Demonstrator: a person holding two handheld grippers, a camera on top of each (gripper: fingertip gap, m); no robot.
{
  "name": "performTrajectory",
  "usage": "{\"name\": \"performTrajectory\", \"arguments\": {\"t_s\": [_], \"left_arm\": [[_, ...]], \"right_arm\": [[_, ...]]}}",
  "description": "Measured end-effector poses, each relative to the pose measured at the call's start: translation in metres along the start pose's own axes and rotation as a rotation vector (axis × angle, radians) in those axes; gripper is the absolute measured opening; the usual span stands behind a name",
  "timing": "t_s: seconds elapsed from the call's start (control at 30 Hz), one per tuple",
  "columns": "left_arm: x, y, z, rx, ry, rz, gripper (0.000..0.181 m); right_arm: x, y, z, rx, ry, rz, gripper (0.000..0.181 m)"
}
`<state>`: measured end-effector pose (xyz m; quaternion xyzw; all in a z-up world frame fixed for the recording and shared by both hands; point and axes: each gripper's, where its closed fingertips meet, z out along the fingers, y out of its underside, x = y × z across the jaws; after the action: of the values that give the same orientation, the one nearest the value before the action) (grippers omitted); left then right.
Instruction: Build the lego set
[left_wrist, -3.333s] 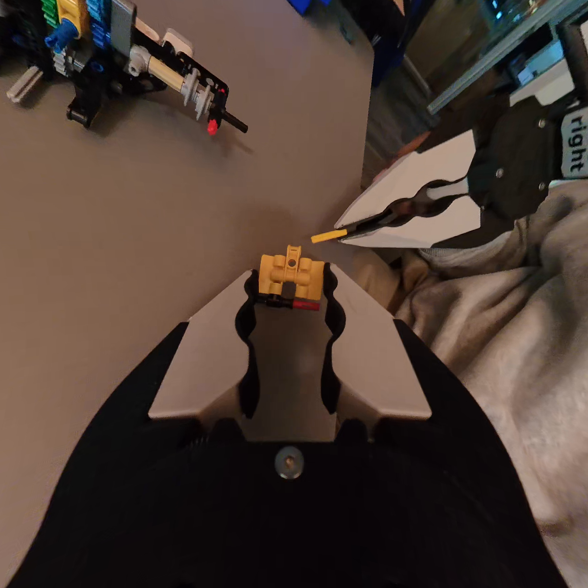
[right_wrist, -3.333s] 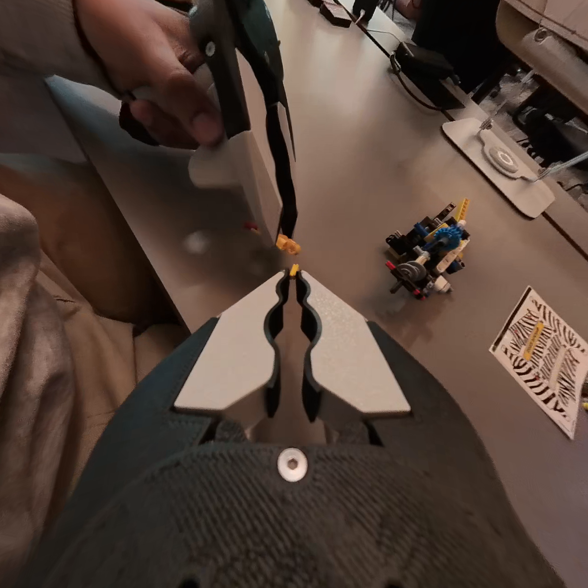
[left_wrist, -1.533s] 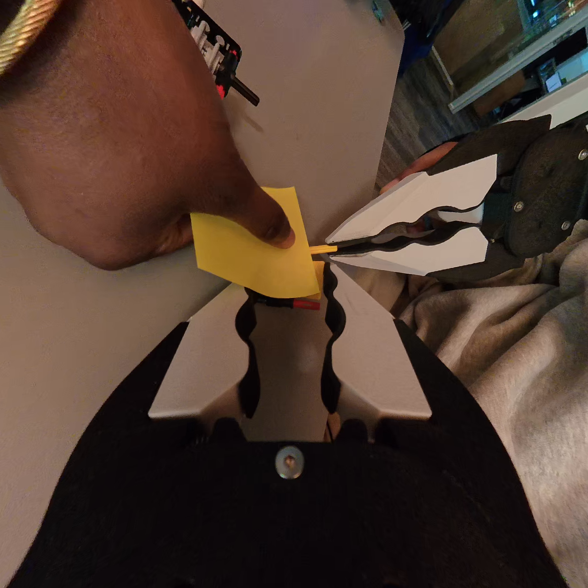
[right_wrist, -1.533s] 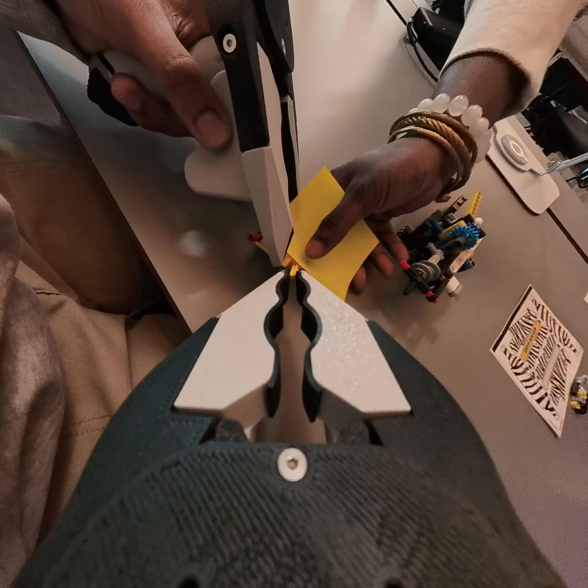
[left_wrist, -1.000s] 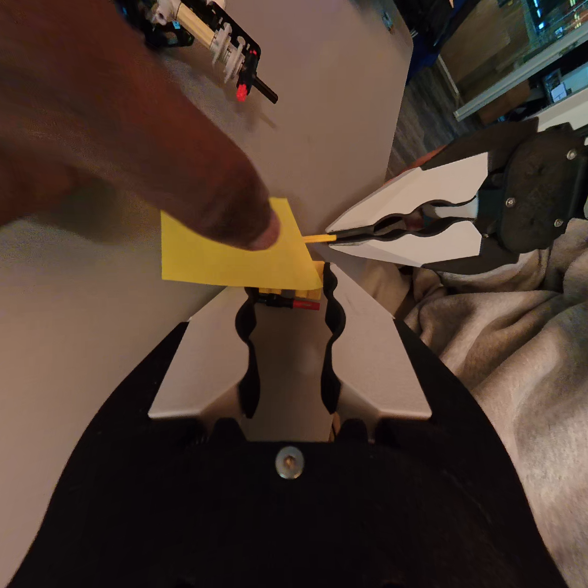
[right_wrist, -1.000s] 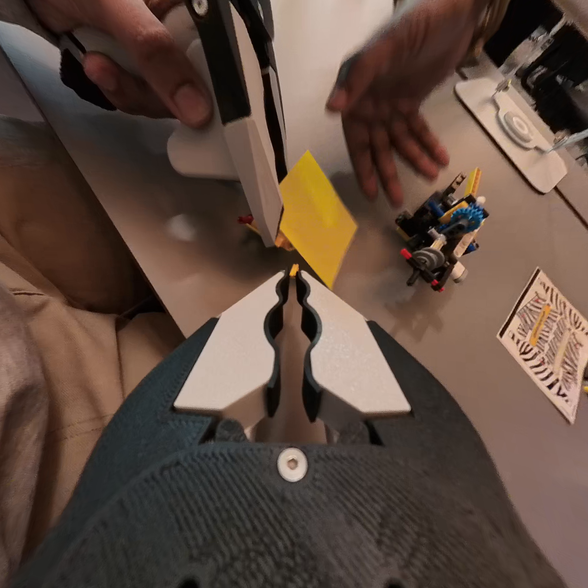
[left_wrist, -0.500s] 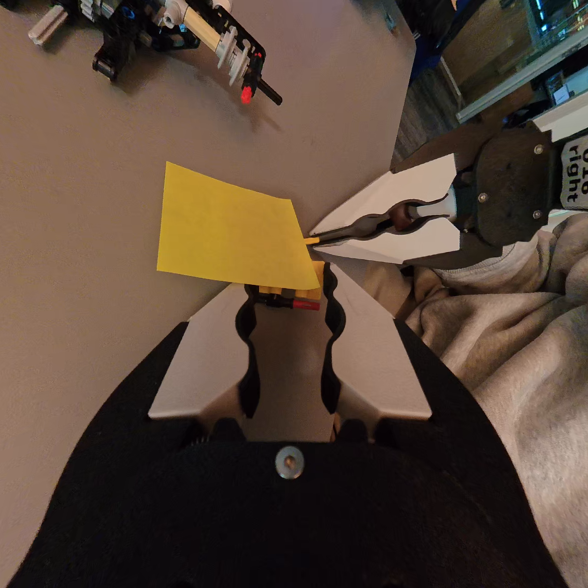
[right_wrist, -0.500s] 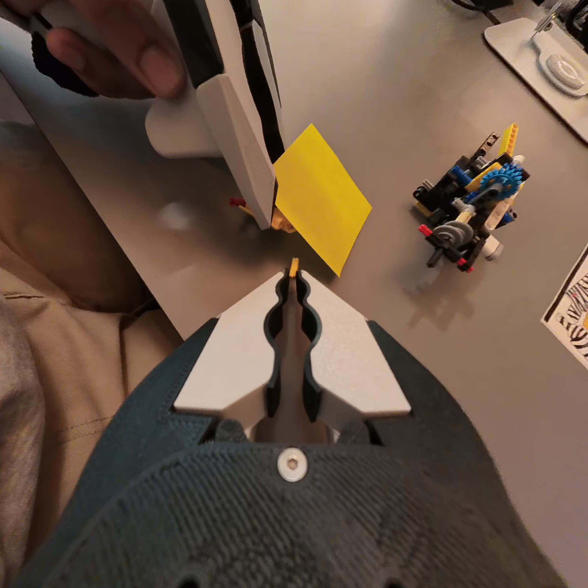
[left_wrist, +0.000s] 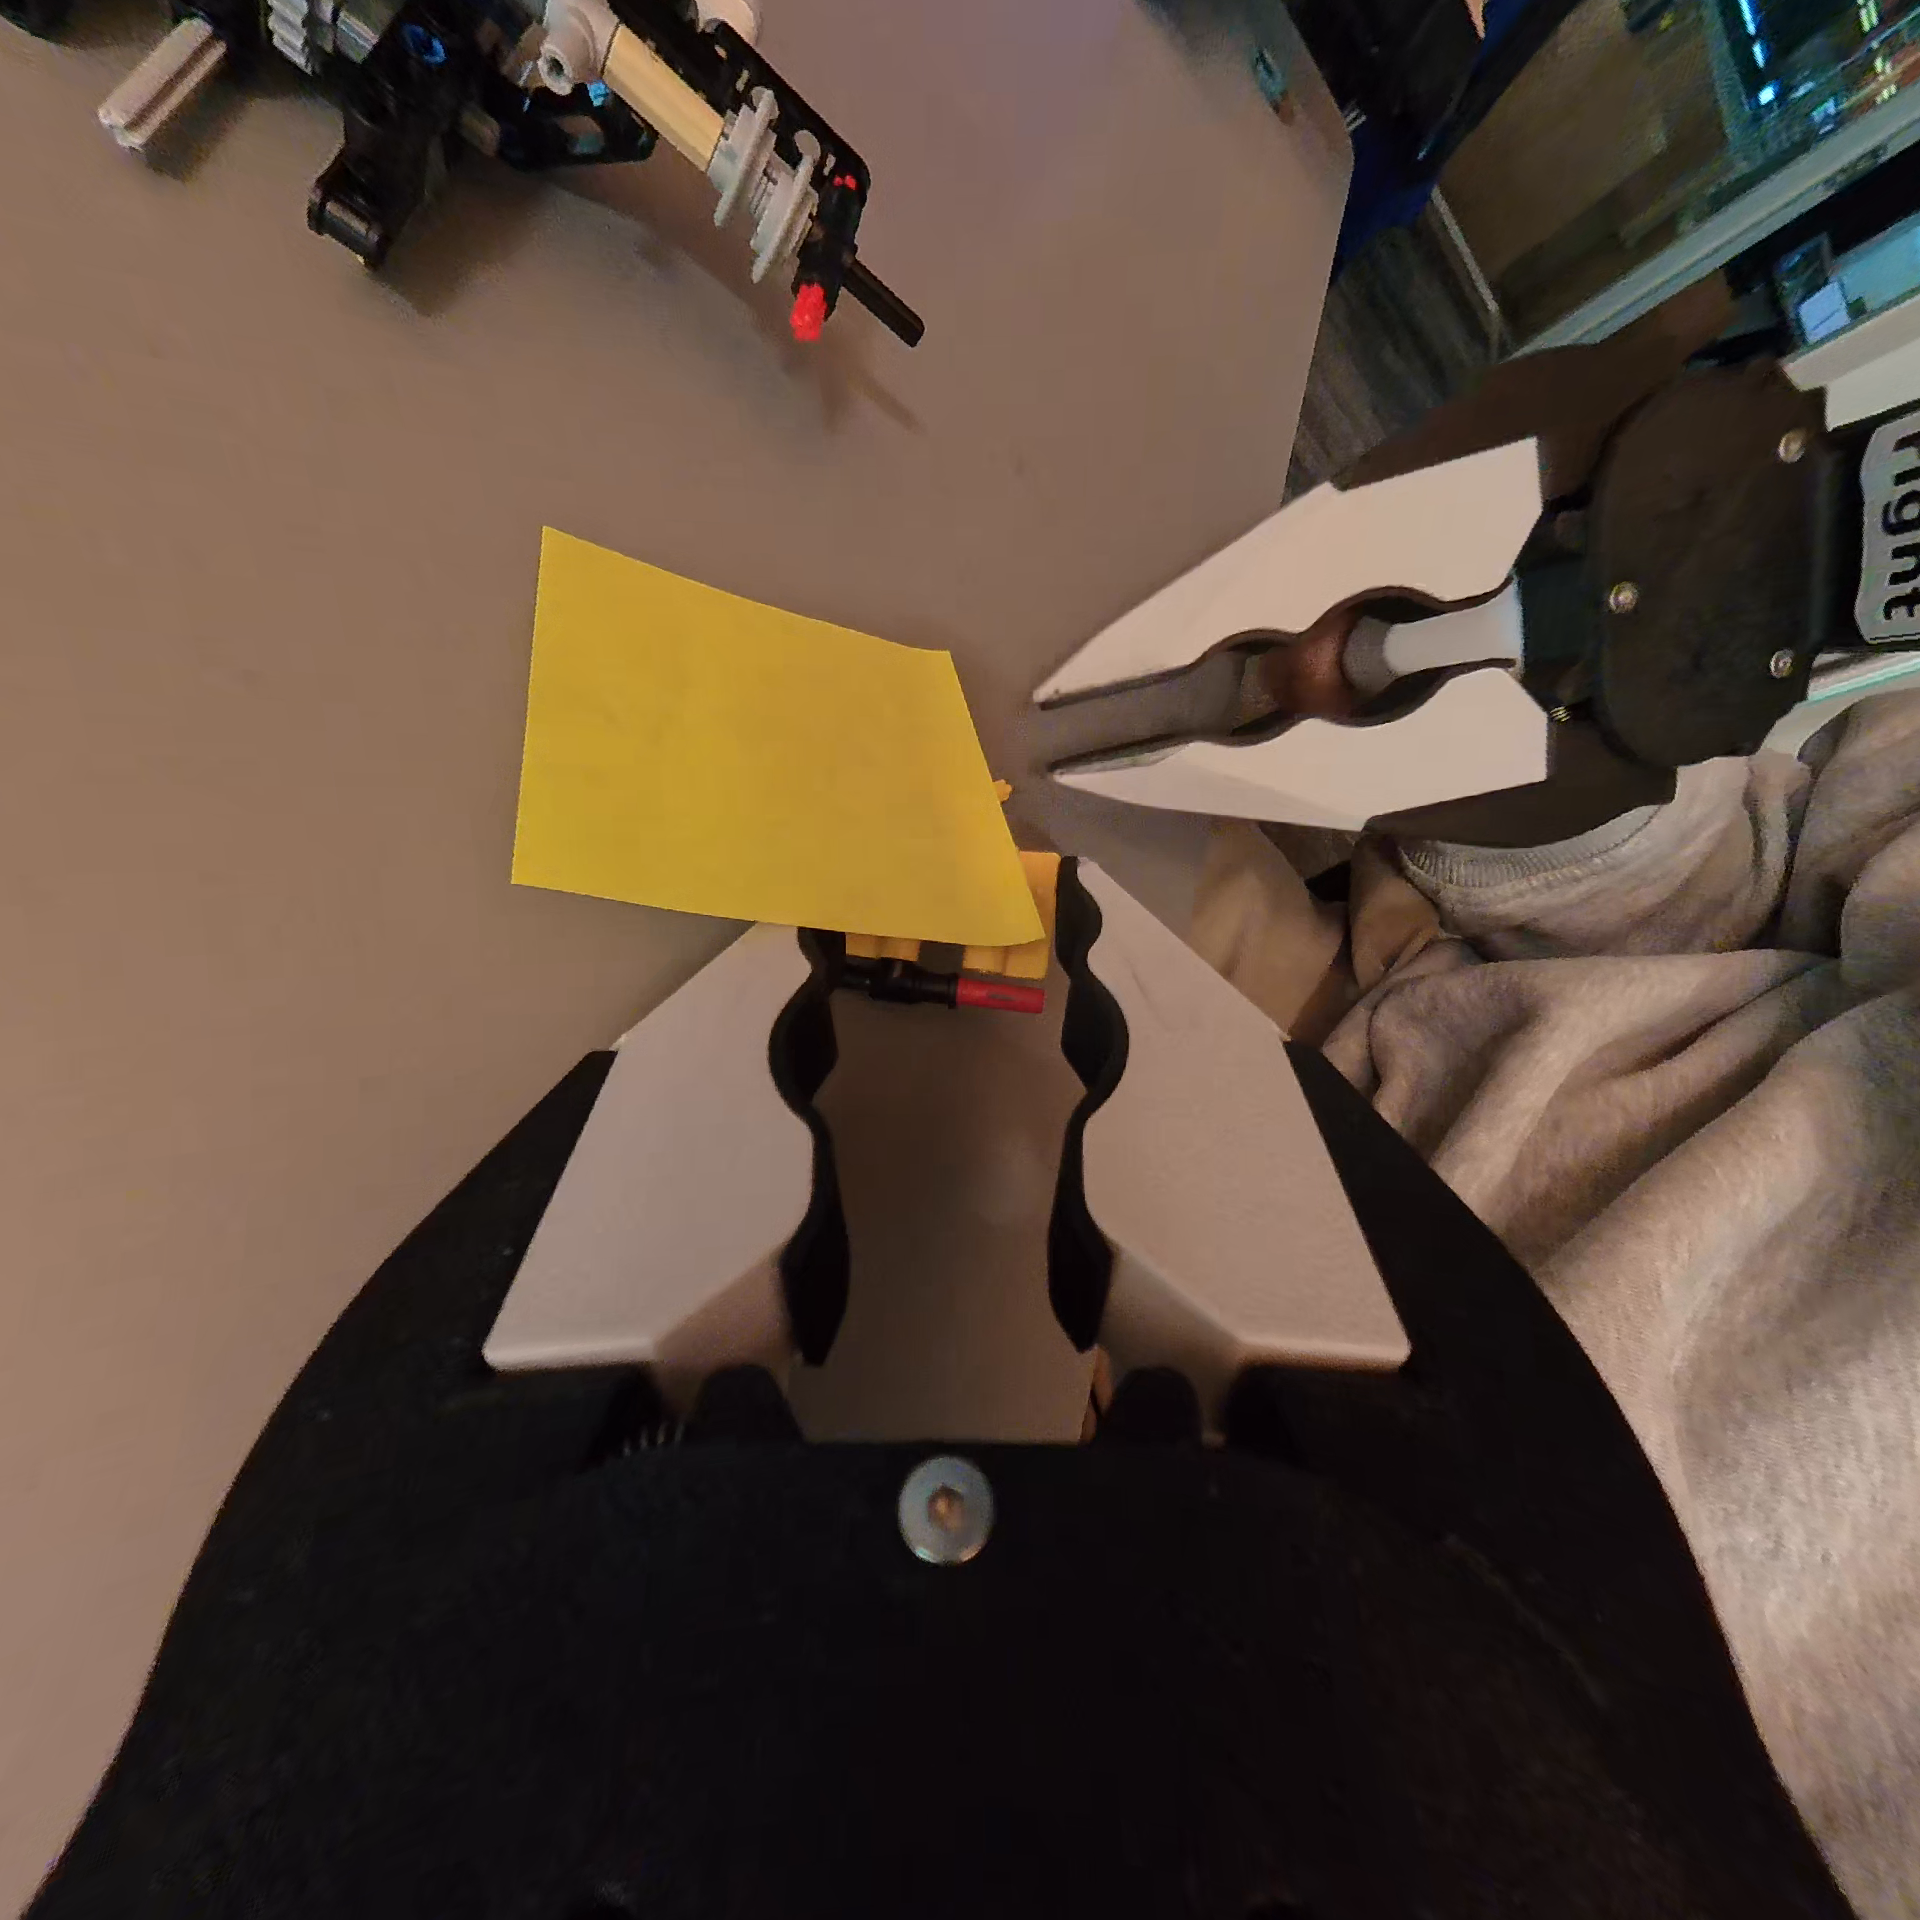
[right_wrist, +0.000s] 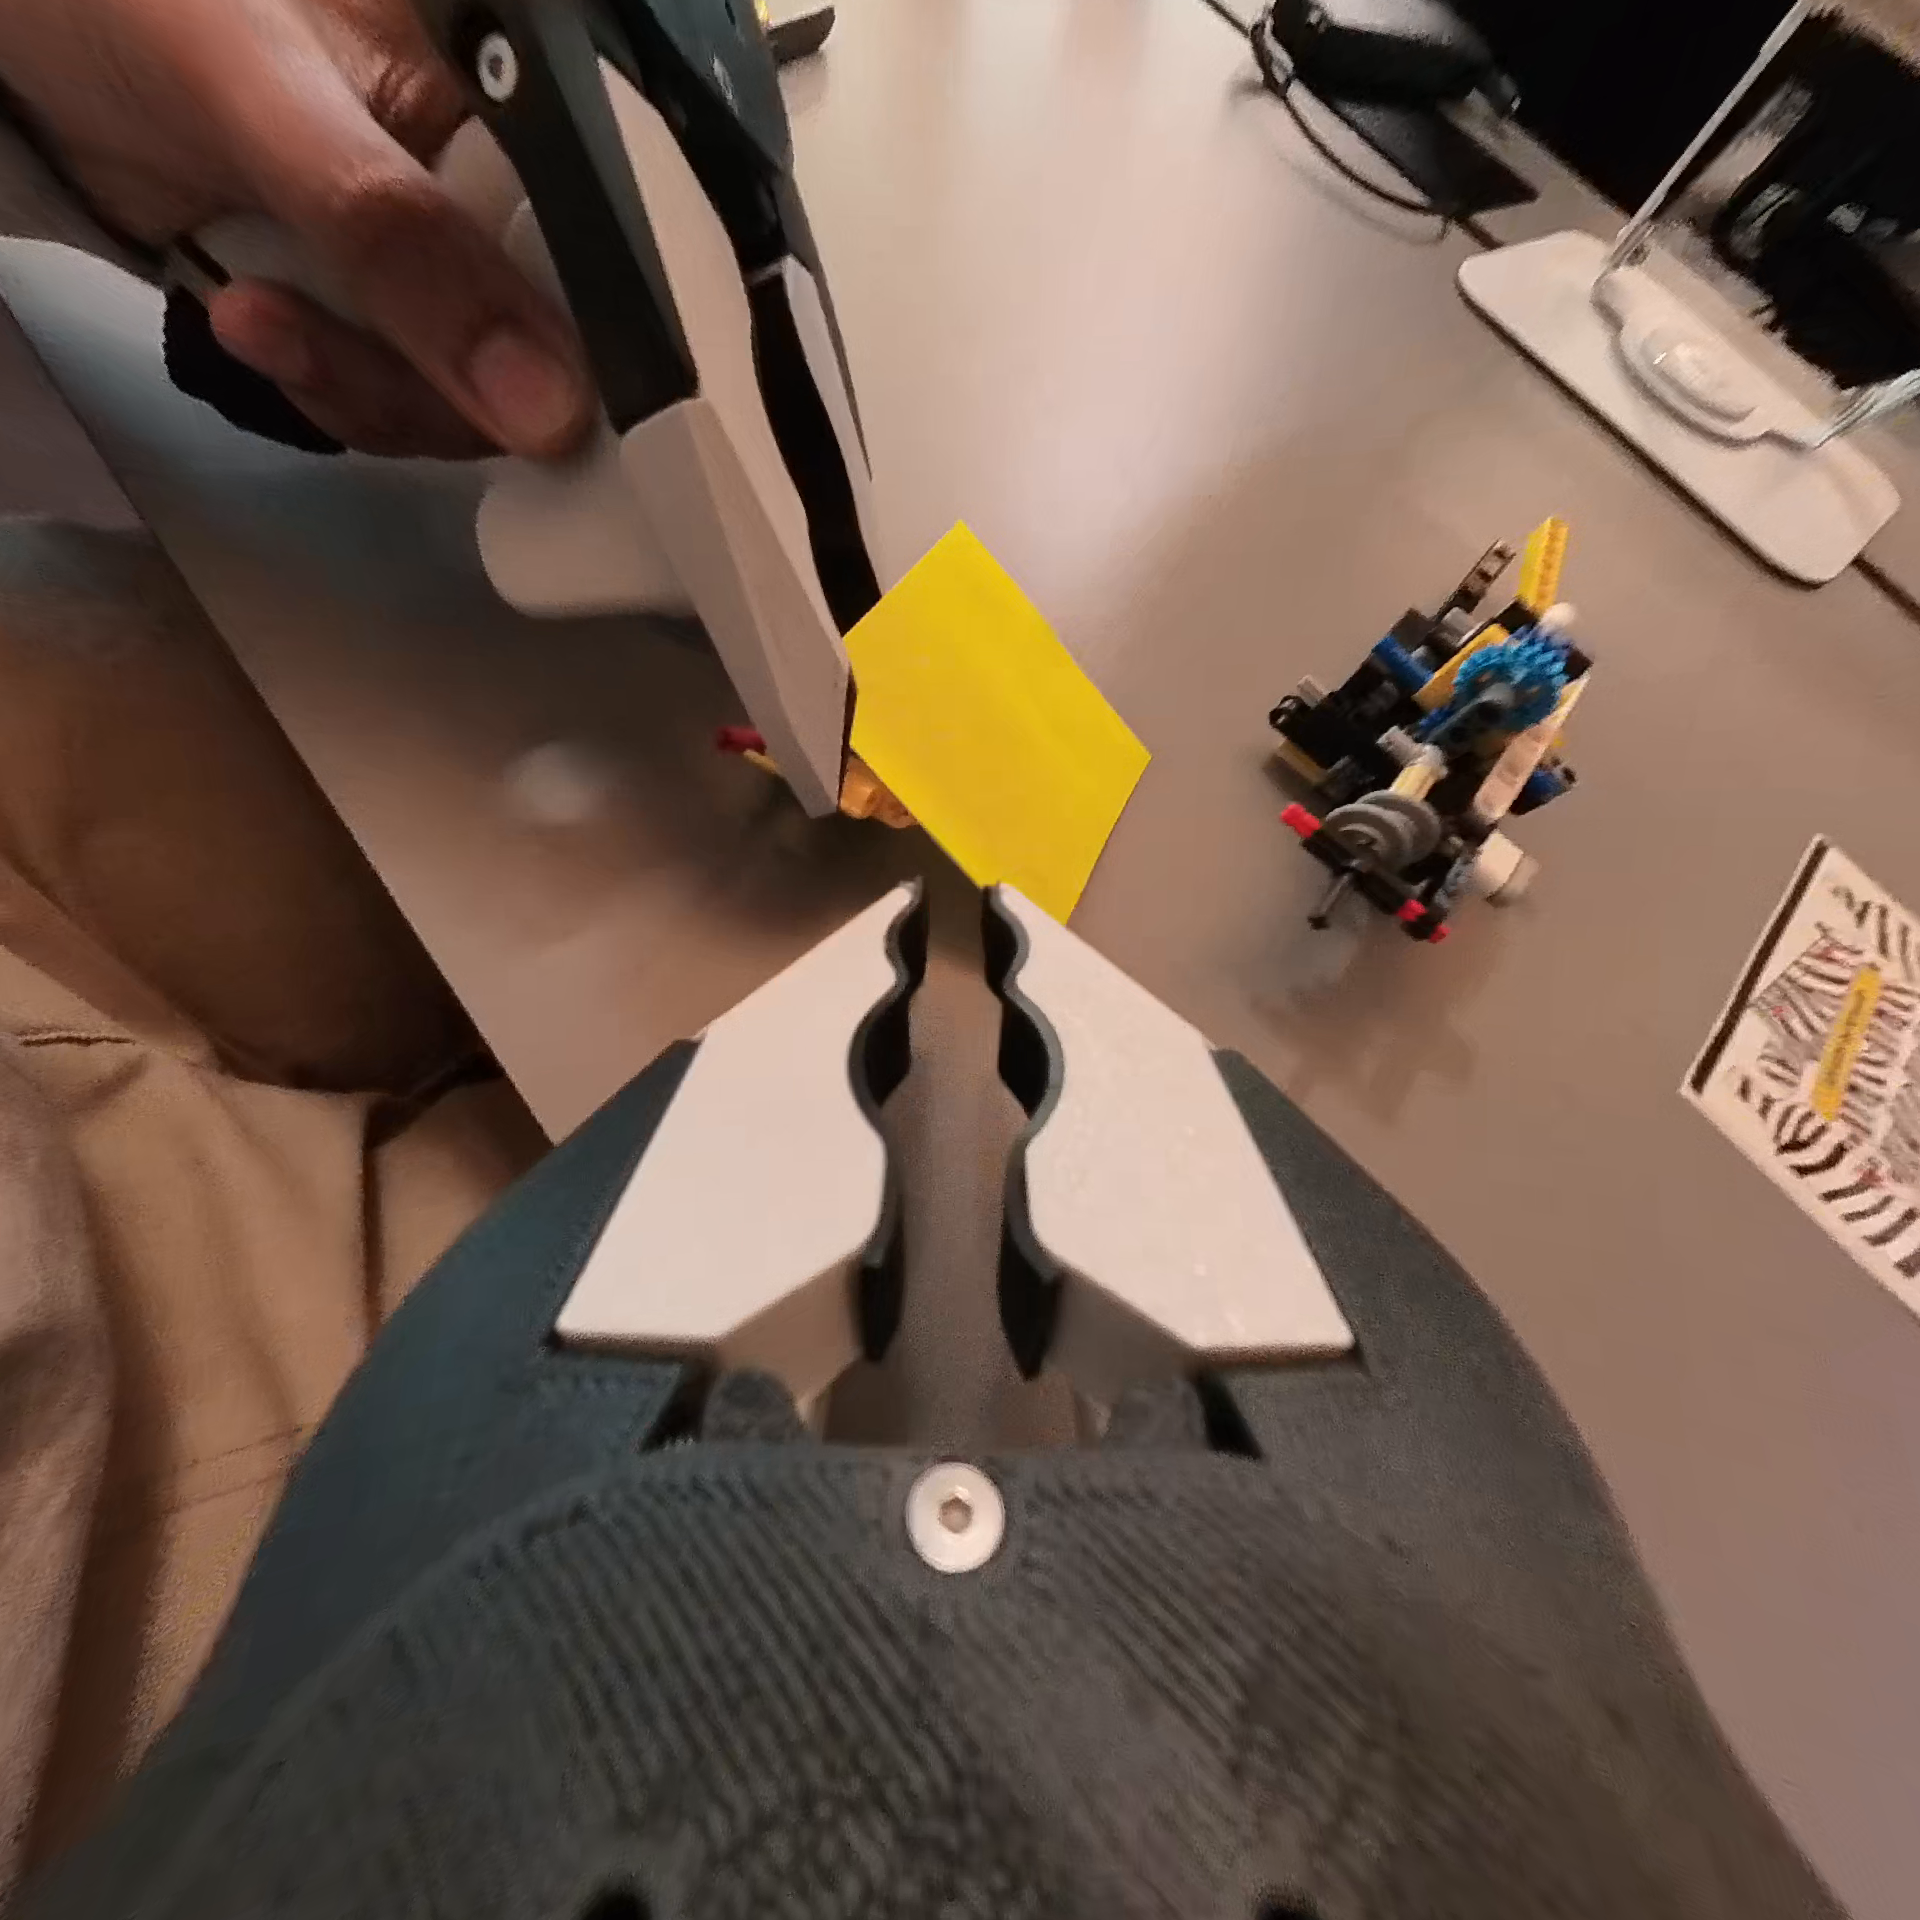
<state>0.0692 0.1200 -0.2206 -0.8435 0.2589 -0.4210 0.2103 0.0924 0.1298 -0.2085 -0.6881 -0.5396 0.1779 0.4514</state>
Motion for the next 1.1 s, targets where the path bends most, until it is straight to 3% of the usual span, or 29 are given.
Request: {"name": "performTrajectory", "arguments": {"t_s": [0.03,0.37,0.6,0.93,1.1], "left_arm": [[0.000,0.000,0.000,0.000,0.001,0.000,0.040],[-0.001,0.000,-0.001,0.002,0.009,-0.004,0.040],[-0.001,0.001,-0.001,-0.001,0.003,0.001,0.040],[-0.003,-0.001,-0.004,0.010,-0.017,0.012,0.040],[0.000,-0.008,-0.008,0.048,0.005,0.025,0.040]], "right_arm": [[0.002,-0.003,0.000,0.013,0.008,-0.015,0.010],[0.002,-0.002,0.017,-0.017,0.017,-0.217,0.018],[0.007,-0.001,0.020,-0.035,0.072,-0.277,0.000],[0.018,-0.028,-0.022,0.188,0.084,-0.137,0.000],[0.029,-0.048,-0.048,0.383,0.015,0.095,0.000]]}}
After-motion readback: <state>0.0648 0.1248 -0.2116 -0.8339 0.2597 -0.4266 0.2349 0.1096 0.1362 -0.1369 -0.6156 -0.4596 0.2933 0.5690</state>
